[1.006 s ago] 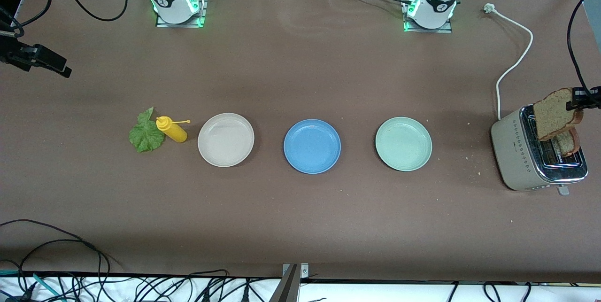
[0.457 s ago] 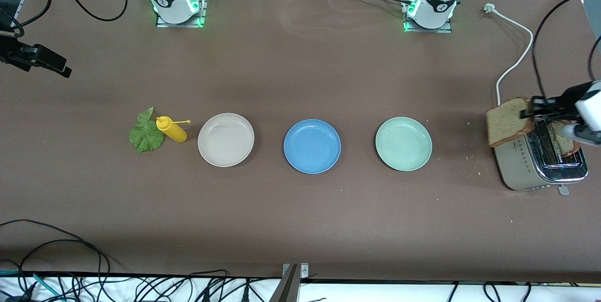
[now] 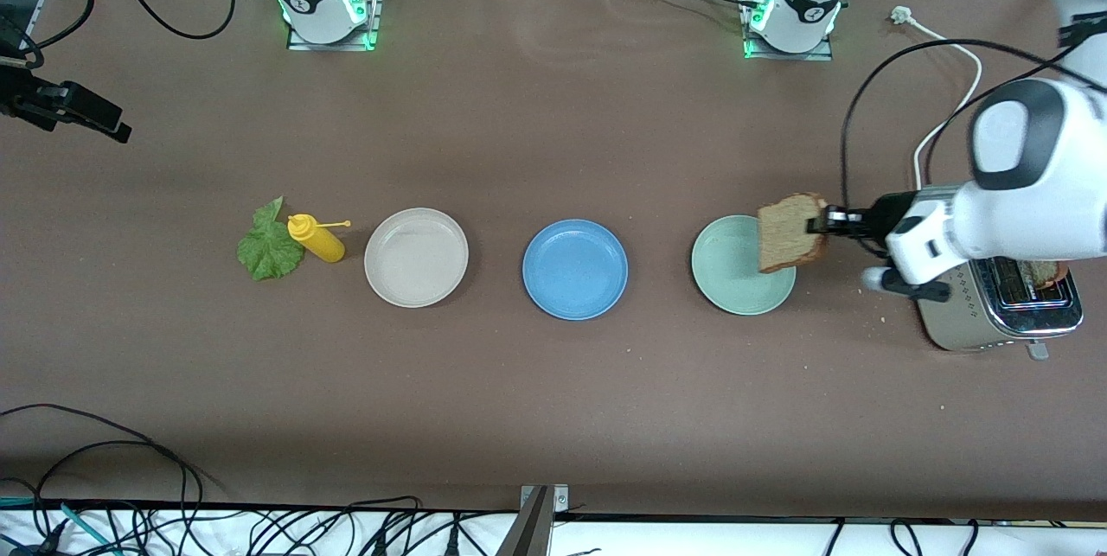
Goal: Make sandwich in blue plate with both arms
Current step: 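Carry the bread slice over the blue plate with the left gripper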
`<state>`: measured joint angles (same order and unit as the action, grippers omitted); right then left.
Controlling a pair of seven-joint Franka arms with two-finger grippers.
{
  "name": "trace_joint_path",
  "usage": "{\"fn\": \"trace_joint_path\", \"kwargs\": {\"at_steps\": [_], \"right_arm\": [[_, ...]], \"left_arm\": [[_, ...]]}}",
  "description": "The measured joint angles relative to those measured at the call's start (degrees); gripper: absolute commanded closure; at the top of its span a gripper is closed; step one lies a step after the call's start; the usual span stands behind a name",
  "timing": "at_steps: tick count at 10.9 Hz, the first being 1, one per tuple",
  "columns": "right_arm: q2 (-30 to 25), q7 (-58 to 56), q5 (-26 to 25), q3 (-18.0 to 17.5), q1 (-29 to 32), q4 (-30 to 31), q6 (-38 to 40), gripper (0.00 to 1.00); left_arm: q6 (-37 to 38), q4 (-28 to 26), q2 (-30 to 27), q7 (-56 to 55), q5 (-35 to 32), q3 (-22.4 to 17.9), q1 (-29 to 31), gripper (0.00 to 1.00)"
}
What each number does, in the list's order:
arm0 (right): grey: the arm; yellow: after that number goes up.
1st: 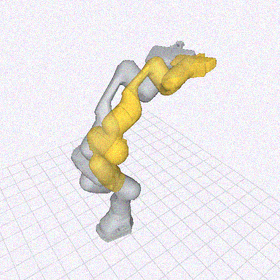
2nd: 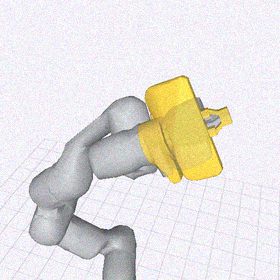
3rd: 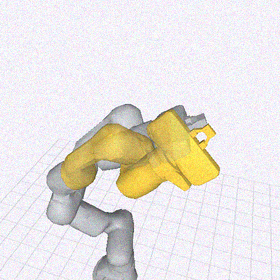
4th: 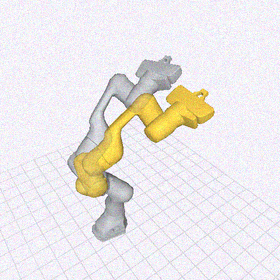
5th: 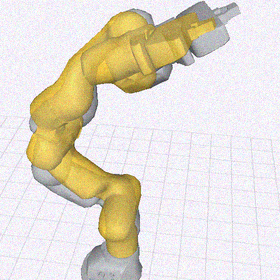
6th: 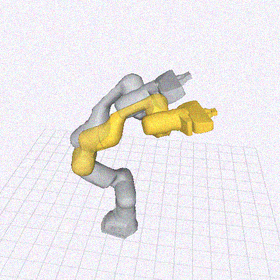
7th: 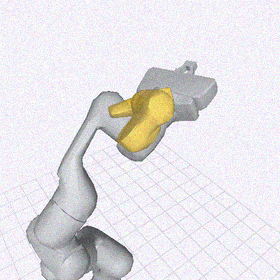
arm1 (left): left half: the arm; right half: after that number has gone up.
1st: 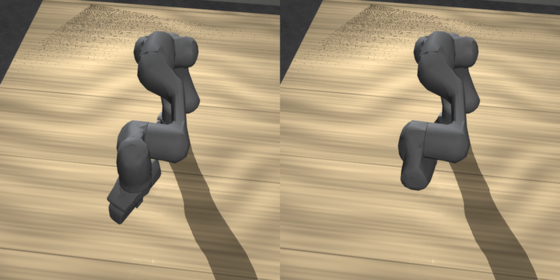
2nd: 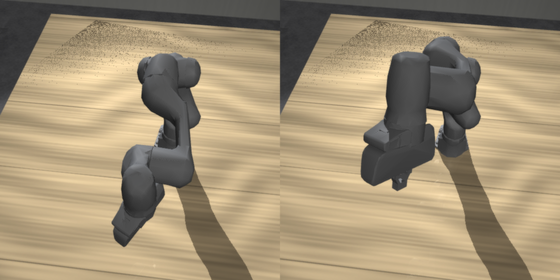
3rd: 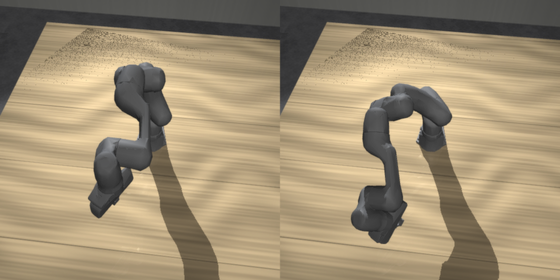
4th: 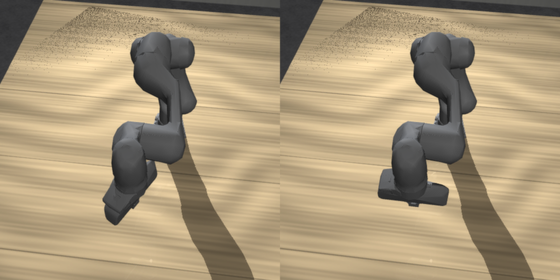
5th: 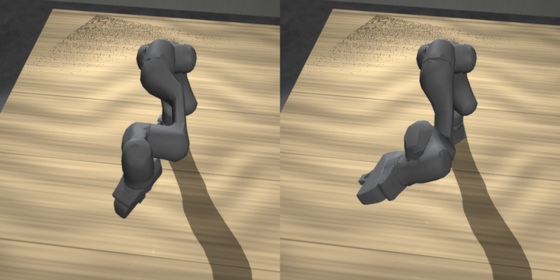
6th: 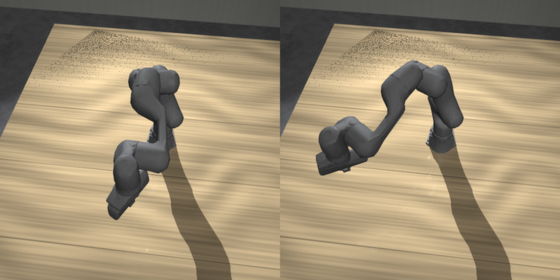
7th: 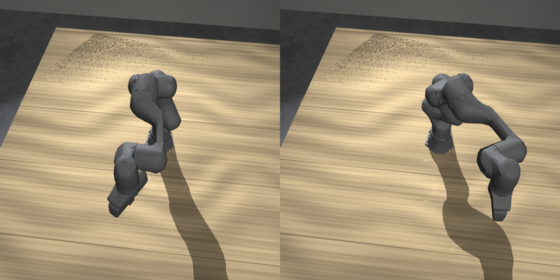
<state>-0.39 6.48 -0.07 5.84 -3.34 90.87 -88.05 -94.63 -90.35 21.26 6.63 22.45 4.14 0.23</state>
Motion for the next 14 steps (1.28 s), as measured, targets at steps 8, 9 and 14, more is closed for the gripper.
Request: {"fn": "trace_joint_path", "kwargs": {"at_steps": [8,9,14], "right_arm": [[0.0,0.0,0.0,0.0,0.0,0.0,0.0,0.00],[0.0,0.0,0.0,0.0,0.0,0.0,0.0,0.00],[0.0,0.0,0.0,0.0,0.0,0.0,0.0,0.00]], "left_arm": [[-15.4,0.1,11.0,-4.0,25.8,0.1,-15.9,1.00],[-17.8,0.1,12.0,-4.0,26.2,0.1,-17.4,1.00],[-24.7,2.2,16.5,-4.0,27.1,0.2,-21.9,1.00]]}}
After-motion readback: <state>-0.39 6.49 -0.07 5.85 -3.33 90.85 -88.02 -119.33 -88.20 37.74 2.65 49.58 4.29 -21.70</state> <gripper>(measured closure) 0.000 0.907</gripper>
